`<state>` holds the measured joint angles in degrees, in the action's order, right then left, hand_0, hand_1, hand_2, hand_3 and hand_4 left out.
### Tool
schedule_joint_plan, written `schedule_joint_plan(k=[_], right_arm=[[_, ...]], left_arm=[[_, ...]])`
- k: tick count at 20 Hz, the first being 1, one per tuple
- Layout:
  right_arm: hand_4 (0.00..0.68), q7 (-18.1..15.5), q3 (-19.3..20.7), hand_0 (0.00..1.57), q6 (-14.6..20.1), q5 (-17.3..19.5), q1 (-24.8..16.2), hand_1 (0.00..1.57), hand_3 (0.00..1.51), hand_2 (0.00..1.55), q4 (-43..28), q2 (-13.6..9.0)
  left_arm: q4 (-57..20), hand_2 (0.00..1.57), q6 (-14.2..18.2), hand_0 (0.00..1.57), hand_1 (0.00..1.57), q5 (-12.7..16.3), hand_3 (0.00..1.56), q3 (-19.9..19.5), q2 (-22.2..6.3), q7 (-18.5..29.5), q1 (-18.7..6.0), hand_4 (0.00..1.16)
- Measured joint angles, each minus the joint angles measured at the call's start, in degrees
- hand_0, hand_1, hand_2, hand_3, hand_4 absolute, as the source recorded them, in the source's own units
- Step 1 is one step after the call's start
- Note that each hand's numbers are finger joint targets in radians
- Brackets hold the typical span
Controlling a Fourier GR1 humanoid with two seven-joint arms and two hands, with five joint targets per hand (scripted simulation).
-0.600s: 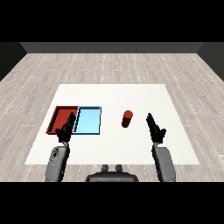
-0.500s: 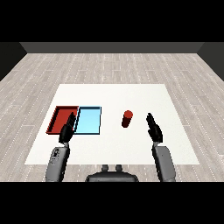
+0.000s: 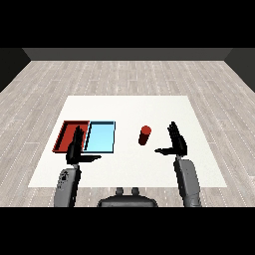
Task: Pick the red can and put it in the red box
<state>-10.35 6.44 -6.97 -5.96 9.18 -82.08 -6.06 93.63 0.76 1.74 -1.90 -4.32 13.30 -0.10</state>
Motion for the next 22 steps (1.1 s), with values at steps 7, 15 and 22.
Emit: schedule_joint_plan(k=[7, 15, 22], right_arm=[[0.0, -4.78, 1.05, 0.0, -1.62, -1.04, 1.52, 0.0, 0.0, 0.0, 3.03, -0.39], [0.0, -7.3, 1.24, 0.0, -1.04, -0.71, 3.5, 0.0, 0.0, 0.0, 6.84, -0.13], [0.0, -9.19, 1.57, 0.0, -0.96, -1.29, 5.38, 0.0, 0.0, 0.0, 10.99, 0.14]], left_arm=[[-1.81, 0.0, -2.05, 0.0, 0.0, 1.5, 0.0, -1.77, 0.16, 6.89, 1.01, 0.0], [-1.46, 0.0, -0.89, 0.0, 0.0, 0.32, 0.0, -0.39, 1.84, 7.5, 0.61, 0.0], [-1.76, 0.0, -1.58, 0.0, 0.0, 0.69, 0.0, -1.64, 0.83, 7.19, -0.04, 0.0]])
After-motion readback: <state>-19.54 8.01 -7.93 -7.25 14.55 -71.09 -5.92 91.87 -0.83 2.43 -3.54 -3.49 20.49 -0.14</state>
